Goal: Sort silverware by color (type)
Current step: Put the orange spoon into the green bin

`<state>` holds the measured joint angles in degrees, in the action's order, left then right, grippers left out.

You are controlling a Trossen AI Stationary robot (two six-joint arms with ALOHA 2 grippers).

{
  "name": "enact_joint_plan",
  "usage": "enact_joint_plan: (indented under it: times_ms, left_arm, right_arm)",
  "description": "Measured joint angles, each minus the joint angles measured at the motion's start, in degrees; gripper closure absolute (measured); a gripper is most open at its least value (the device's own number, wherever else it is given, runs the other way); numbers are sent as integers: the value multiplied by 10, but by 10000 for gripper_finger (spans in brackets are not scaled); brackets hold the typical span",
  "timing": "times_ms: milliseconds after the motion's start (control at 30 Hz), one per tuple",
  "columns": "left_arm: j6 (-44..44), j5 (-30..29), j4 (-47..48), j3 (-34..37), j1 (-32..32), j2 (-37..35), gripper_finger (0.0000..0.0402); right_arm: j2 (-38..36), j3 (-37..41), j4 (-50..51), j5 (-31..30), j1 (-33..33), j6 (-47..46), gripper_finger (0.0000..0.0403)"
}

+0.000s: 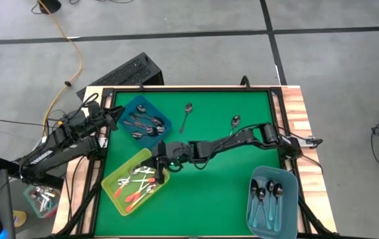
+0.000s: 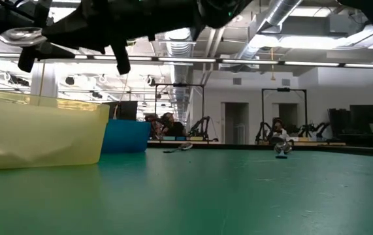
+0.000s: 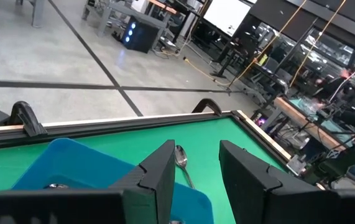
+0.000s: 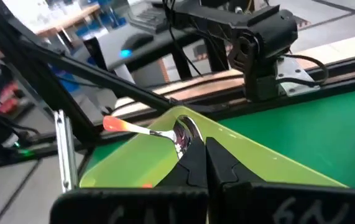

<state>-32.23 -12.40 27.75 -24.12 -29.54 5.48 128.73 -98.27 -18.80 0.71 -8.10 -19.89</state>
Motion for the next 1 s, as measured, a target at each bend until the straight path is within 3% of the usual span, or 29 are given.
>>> enact_joint_plan:
  times_ms: [200, 400, 700, 1000]
  left_arm:
    - [3, -1, -2, 0, 0, 0, 292]
    - [3, -4, -2, 0, 0, 0, 292]
    - [7, -5, -2, 0, 0, 0, 292]
    - [9, -8, -2, 0, 0, 0, 292]
  right_arm:
    - [0, 10, -14, 66, 12, 18, 403]
    - [0, 42, -45, 63, 15, 37, 403]
    - [2, 129, -229, 82, 37, 18, 403]
    - [-1, 153, -256, 104, 41, 24, 403]
